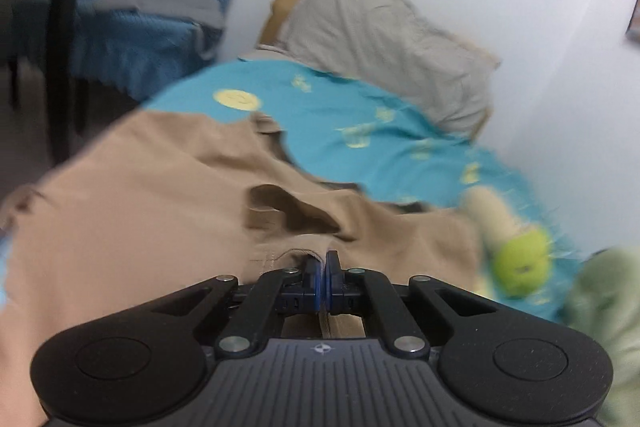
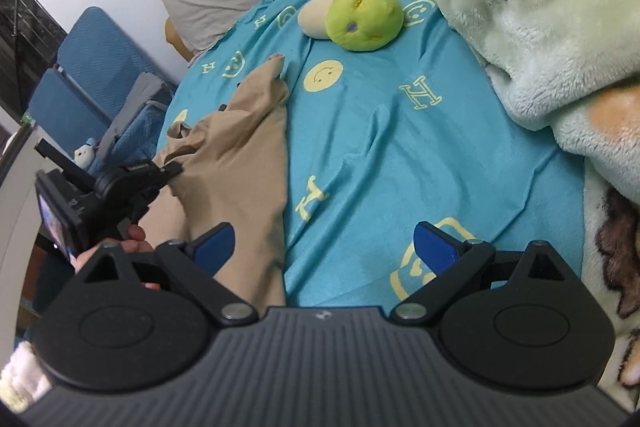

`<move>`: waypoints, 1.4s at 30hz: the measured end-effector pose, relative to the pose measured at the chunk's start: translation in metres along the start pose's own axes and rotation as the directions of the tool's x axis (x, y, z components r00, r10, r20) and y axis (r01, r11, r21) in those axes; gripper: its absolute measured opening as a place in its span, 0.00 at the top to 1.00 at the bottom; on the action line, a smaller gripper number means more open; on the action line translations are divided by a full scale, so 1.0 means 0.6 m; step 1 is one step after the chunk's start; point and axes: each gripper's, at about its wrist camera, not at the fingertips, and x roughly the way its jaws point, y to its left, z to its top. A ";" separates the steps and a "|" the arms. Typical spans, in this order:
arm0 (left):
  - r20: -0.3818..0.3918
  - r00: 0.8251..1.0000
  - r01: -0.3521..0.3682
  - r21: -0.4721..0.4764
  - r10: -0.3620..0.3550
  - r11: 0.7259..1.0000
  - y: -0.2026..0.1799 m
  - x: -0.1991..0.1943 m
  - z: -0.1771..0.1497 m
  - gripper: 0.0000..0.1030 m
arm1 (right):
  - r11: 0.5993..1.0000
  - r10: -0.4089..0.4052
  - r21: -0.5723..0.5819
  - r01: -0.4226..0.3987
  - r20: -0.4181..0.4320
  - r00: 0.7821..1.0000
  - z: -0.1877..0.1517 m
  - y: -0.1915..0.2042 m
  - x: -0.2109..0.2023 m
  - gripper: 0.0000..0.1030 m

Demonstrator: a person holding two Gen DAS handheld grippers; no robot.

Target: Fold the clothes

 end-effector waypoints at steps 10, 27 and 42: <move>-0.117 0.993 0.046 0.143 -0.030 0.989 0.010 -0.090 -0.029 0.46 | 0.998 -0.008 -0.069 0.010 0.028 1.000 -0.002 0.014 -0.006 0.05; -0.557 0.823 0.202 0.099 -0.114 0.974 0.044 -0.345 -0.269 0.52 | 0.996 0.020 -0.083 -0.014 0.075 0.997 -0.015 0.022 -0.065 0.05; -0.610 0.789 0.252 0.207 -0.076 0.945 0.050 -0.398 -0.302 0.97 | 0.988 0.044 -0.148 -0.038 0.040 0.998 -0.039 0.047 -0.067 0.05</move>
